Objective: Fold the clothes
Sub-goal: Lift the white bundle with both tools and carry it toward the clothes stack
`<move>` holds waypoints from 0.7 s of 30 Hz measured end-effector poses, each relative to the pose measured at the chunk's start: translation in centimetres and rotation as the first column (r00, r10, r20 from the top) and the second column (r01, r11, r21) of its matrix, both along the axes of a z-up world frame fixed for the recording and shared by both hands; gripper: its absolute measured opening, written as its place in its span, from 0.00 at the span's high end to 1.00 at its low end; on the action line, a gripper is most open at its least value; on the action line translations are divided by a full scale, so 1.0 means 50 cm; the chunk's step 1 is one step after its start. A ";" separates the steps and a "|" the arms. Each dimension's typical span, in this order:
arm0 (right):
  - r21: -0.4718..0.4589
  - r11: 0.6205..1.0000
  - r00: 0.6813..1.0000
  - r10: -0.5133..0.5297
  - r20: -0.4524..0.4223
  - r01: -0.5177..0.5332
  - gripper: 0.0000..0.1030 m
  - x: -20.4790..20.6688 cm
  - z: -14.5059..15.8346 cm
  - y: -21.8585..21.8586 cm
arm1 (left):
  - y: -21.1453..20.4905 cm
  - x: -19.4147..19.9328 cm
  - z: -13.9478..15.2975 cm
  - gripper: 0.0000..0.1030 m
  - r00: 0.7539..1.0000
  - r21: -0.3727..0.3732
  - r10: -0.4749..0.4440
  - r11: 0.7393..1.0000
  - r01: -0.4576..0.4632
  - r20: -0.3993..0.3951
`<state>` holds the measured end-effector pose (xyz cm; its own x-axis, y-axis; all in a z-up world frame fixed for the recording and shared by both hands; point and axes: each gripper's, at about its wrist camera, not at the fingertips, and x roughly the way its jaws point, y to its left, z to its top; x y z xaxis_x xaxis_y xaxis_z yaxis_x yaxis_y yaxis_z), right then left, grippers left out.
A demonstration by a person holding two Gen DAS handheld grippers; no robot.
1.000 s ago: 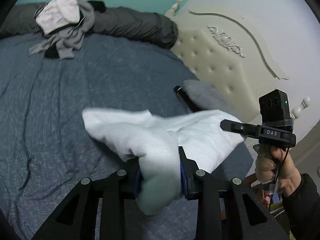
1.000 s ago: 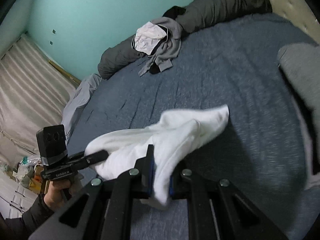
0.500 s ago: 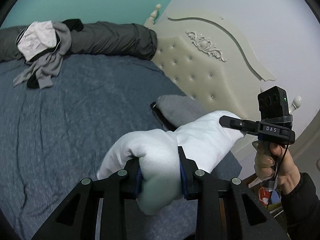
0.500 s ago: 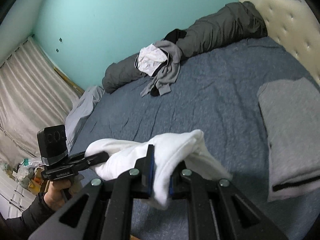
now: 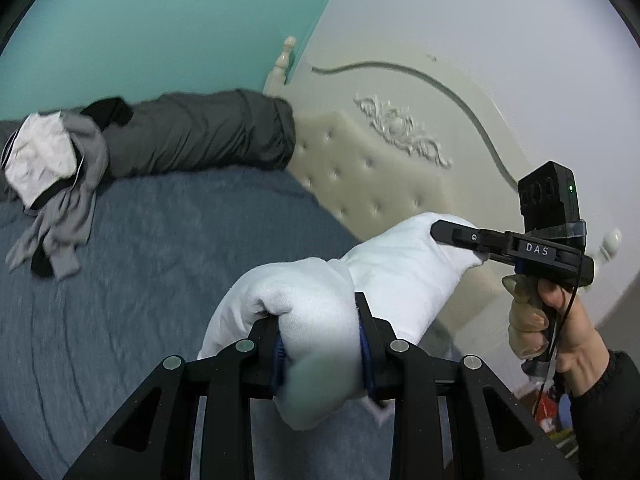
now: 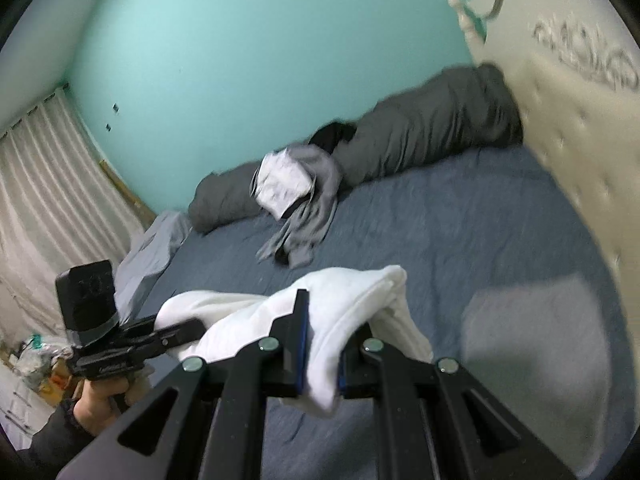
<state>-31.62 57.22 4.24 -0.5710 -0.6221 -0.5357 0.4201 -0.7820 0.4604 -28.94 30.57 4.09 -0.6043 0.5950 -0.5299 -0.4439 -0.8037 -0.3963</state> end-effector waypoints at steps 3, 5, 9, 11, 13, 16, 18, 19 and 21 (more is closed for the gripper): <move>0.053 0.998 0.998 -0.039 -0.049 0.042 0.91 -0.077 0.047 0.034 | 0.046 -0.077 0.032 0.70 0.999 0.009 0.004 1.000 -0.004 -0.037; 0.084 0.994 0.995 -0.067 -0.077 0.073 0.91 -0.121 0.064 0.062 | 0.086 -0.129 0.047 0.70 0.998 0.012 0.000 1.000 0.001 -0.058; 0.137 0.980 0.983 -0.127 -0.133 0.145 0.91 -0.188 0.076 0.130 | 0.173 -0.213 0.042 0.70 0.998 0.017 -0.016 1.000 0.017 -0.068; 0.162 0.970 0.978 -0.157 -0.140 0.179 0.91 -0.211 0.062 0.168 | 0.218 -0.240 0.021 0.70 0.998 0.016 -0.032 0.999 0.033 -0.059; 0.192 0.961 0.976 -0.174 -0.132 0.198 0.91 -0.223 0.040 0.202 | 0.272 -0.255 -0.021 0.70 0.998 0.023 -0.058 0.998 0.059 -0.027; 0.216 0.953 0.976 -0.196 -0.097 0.213 0.91 -0.220 -0.016 0.258 | 0.336 -0.248 -0.087 0.70 0.994 0.024 -0.104 0.994 0.103 0.019; 0.229 0.950 0.977 -0.201 -0.069 0.212 0.91 -0.210 -0.057 0.295 | 0.361 -0.233 -0.130 0.70 0.991 0.038 -0.119 0.992 0.117 0.056; 0.232 0.950 0.978 -0.204 -0.049 0.210 0.91 -0.201 -0.081 0.315 | 0.377 -0.223 -0.157 0.70 0.987 0.049 -0.139 0.990 0.135 0.082; 0.238 0.950 0.978 -0.209 -0.005 0.204 0.91 -0.182 -0.122 0.349 | 0.401 -0.201 -0.188 0.70 0.982 0.038 -0.159 0.987 0.156 0.098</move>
